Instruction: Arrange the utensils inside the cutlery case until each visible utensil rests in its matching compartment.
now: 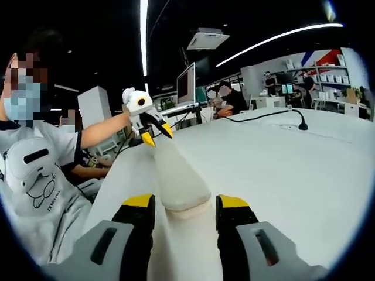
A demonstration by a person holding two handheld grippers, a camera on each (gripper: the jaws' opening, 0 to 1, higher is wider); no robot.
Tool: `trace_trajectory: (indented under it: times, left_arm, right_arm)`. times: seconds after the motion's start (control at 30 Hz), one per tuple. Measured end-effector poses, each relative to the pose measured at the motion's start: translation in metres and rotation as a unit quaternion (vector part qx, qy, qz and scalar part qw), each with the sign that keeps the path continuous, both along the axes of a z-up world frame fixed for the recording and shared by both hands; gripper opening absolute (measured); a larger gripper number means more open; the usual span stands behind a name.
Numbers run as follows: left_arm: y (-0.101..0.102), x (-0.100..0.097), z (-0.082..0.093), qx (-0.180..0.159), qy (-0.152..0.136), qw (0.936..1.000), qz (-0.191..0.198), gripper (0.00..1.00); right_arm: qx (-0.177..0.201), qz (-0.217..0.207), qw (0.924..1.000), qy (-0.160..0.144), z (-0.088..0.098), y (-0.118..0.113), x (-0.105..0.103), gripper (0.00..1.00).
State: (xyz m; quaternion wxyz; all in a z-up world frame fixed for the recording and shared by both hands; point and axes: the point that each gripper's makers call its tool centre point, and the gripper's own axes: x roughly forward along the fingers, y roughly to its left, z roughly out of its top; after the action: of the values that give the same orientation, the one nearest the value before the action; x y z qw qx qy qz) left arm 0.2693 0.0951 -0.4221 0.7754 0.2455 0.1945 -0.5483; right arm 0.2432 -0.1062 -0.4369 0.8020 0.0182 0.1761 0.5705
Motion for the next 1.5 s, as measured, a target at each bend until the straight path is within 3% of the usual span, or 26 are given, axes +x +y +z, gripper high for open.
trace_trajectory:
  times: [0.03,0.1,0.17,0.27,0.33,0.43,0.53,0.6,0.7,0.8,0.97,1.1,1.5]
  left_arm:
    - [-0.002,0.000,0.004,-0.011,-0.017,0.9998,-0.005,0.21]
    - [-0.004,-0.001,0.009,-0.042,0.006,0.9989,0.019,0.22]
    - [-0.004,0.002,0.012,-0.063,0.003,0.9974,0.035,0.23]
    - [-0.005,0.003,0.013,-0.069,-0.014,0.9961,0.054,0.24]
    - [-0.006,0.003,0.011,-0.070,-0.019,0.9951,0.066,0.23]
    - [-0.007,0.003,0.010,-0.072,-0.029,0.9943,0.073,0.24]
    - [0.001,0.013,0.016,-0.090,-0.034,0.9883,0.119,0.24]
    - [0.013,0.023,0.021,-0.107,-0.029,0.9804,0.163,0.25]
    - [0.033,0.031,0.018,-0.090,-0.037,0.9747,0.201,0.25]
    - [0.047,0.028,0.016,-0.099,-0.018,0.9699,0.221,0.25]
    - [0.052,0.012,0.007,-0.111,0.021,0.9688,0.220,0.26]
    - [0.044,-0.004,-0.005,-0.098,0.037,0.9740,0.201,0.26]
    - [0.028,-0.027,-0.022,-0.066,0.036,0.9859,0.150,0.27]
  right_arm:
    - [0.004,-0.002,1.0000,0.002,0.001,0.001,0.000,0.40]
    - [0.013,-0.010,0.9998,0.008,0.003,0.002,0.000,0.38]
    - [0.018,-0.016,0.9996,0.013,0.005,0.004,-0.004,0.37]
    - [0.013,-0.030,0.9993,0.015,0.004,0.008,-0.007,0.37]
    - [0.010,-0.051,0.9986,-0.006,0.007,0.005,0.000,0.37]
    - [0.009,-0.077,0.9968,-0.018,0.011,-0.001,0.008,0.44]
    - [0.009,-0.073,0.9969,-0.029,0.014,-0.001,0.005,0.52]
    - [-0.016,-0.057,0.9969,-0.053,0.008,0.002,0.002,0.54]
    - [-0.044,-0.044,0.9960,-0.064,-0.001,0.007,-0.002,0.54]
    - [-0.045,-0.037,0.9961,-0.066,-0.004,0.009,-0.003,0.54]
    - [-0.050,-0.030,0.9957,-0.073,-0.006,0.010,0.001,0.53]
    - [-0.052,-0.019,0.9952,-0.081,-0.006,0.011,0.001,0.52]
    - [-0.062,-0.018,0.9947,-0.080,-0.013,0.007,0.002,0.43]
